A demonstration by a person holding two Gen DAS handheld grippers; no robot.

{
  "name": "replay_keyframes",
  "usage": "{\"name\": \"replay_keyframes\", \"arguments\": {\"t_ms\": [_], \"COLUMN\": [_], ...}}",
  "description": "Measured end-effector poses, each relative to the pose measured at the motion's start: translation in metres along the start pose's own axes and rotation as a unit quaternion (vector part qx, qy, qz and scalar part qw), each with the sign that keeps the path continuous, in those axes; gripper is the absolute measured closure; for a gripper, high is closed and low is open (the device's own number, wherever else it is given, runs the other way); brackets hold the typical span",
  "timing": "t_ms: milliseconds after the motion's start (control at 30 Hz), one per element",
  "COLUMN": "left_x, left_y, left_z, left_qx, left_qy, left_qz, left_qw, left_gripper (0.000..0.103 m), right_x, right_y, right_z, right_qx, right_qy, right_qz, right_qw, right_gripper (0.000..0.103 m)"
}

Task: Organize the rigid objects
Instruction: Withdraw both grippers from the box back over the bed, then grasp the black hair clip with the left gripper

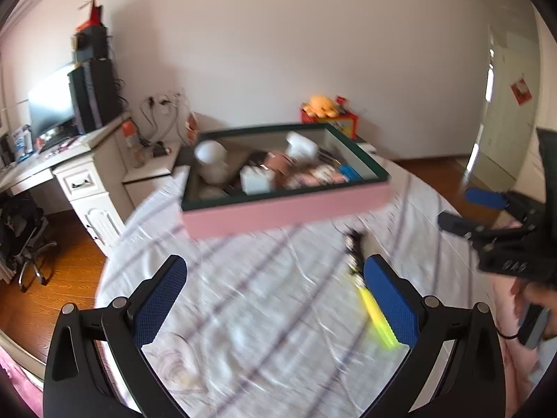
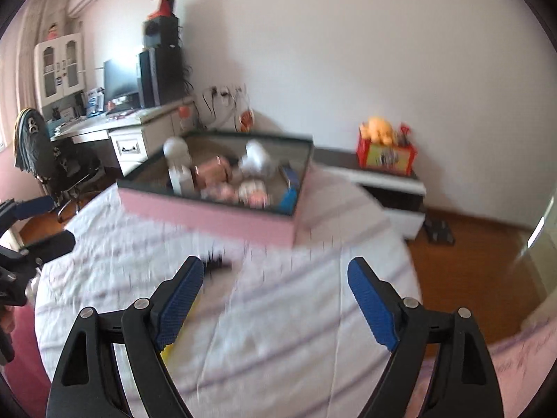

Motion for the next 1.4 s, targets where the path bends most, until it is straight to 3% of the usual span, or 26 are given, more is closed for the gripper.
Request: {"name": "replay_keyframes", "arguments": {"t_ms": [233, 433, 567, 800, 1000, 1233, 1400], "left_x": [-0.046, -0.063, -0.063, -0.062, -0.041, -0.002, 0.032], "left_y": [0.009, 0.017, 0.015, 0.022, 0.025, 0.043, 0.060], "left_z": [-0.040, -0.089, -0.108, -0.129, -0.127, -0.104, -0.078], "left_qx": [0.044, 0.083, 0.098, 0.125, 0.126, 0.133, 0.133], "left_qy": [0.030, 0.015, 0.010, 0.013, 0.004, -0.021, -0.073], "left_qz": [-0.016, -0.031, -0.020, -0.007, 0.019, 0.038, 0.042], "left_qw": [0.9984, 0.9959, 0.9949, 0.9920, 0.9918, 0.9902, 0.9875], "left_gripper": [0.000, 0.001, 0.014, 0.057, 0.084, 0.084, 0.083], "right_x": [-0.006, -0.014, -0.015, -0.014, -0.014, -0.014, -0.013], "right_y": [0.060, 0.077, 0.077, 0.080, 0.080, 0.080, 0.080], "right_z": [-0.020, -0.032, -0.034, -0.037, -0.038, -0.039, -0.039], "right_qx": [0.045, 0.055, 0.056, 0.064, 0.065, 0.067, 0.067], "right_qy": [0.005, 0.007, 0.012, 0.022, 0.023, 0.026, 0.027], "right_qz": [-0.044, -0.073, -0.076, -0.060, -0.057, -0.055, -0.054], "right_qw": [0.998, 0.996, 0.995, 0.996, 0.996, 0.996, 0.996], "right_gripper": [0.017, 0.017, 0.017, 0.017, 0.017, 0.017, 0.017]}}
Point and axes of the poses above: each gripper's, at about its wrist camera, not at the fingertips, and z roughly against the way its jaws point, x to its left, y to its underside, the point moved 10 cm from there along -z, roughly the way its jaws point, and after that the axes turned 1 degree about y, right-handed, at the moved point
